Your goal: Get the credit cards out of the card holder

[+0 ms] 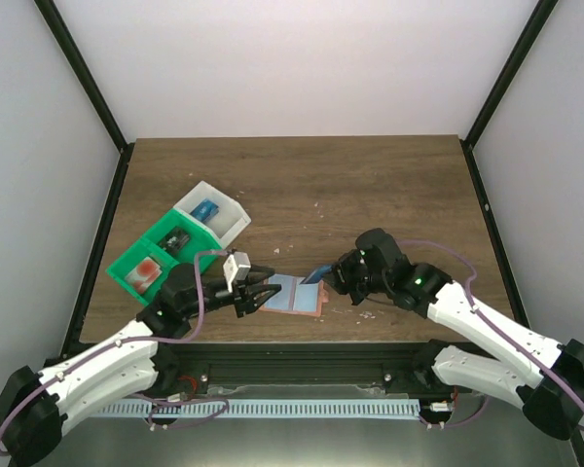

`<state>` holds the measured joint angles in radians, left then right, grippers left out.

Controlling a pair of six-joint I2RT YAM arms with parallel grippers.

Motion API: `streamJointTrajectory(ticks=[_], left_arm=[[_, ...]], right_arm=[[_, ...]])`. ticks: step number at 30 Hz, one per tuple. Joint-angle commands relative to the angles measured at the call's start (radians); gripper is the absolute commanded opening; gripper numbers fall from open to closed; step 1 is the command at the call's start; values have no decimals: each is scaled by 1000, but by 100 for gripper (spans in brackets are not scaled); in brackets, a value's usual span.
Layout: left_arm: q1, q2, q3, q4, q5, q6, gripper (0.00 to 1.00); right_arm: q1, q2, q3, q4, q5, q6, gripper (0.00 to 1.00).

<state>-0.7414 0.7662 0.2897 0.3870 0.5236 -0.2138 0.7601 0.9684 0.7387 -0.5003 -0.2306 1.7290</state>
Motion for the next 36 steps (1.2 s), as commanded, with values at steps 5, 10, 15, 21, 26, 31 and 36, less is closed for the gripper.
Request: streamJointTrajectory(ticks=[5,10,15,21,26,31,36], left_arm=[[-23,45,1,29,30,168,49],[-91,141,27,54,-19,218,50],[-112,181,38,118,-97,101,49],[-112,65,22,103,-285,-162,50],[-104,14,109,-205,-551,-438,56],[-93,51,208,-350,-503,-496,63],[-75,83,281,-406,-445,-662,65]], right_arm=[[-10,-16,43,29,-78,68,1],[-10,-8,22,89,-124,75,1],[-10,-29,-84,405,-161,-79,0],[-10,4,-153,423,-75,-413,1],[-10,43,-293,624,-32,-659,0],[-1,165,-266,685,33,-953,1],[49,176,-287,841,6,-1250,0]])
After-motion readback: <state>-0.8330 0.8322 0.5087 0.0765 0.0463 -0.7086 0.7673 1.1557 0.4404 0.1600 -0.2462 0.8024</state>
